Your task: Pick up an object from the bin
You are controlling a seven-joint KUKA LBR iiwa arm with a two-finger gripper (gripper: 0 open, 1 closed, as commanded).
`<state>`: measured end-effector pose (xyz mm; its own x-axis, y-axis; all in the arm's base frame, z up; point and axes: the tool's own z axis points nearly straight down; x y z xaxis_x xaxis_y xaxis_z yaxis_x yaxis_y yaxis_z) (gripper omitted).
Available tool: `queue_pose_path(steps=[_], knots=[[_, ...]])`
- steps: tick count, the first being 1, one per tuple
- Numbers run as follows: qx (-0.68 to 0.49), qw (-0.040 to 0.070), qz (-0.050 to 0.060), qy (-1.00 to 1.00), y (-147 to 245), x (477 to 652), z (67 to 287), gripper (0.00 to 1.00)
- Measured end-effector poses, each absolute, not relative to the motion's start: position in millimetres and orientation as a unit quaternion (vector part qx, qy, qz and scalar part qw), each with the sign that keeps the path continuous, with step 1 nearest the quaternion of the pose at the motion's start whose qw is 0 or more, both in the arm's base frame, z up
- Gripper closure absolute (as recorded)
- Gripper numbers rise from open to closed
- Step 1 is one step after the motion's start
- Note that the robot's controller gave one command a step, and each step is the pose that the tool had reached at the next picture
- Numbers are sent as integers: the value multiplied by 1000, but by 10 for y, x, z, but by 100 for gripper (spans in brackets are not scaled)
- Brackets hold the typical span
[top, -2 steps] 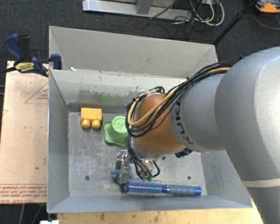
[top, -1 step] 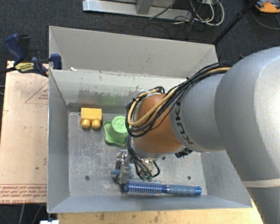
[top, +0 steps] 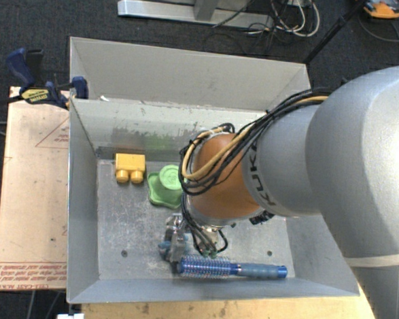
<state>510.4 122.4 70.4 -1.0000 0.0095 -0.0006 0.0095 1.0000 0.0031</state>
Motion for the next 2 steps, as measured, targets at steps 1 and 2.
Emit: queue_pose_path(steps=[1, 2], knots=[[-401, 6, 1, 916, 877, 5174, 716, 100], [-414, 6, -1, 910, 852, 5198, 2900, 100]])
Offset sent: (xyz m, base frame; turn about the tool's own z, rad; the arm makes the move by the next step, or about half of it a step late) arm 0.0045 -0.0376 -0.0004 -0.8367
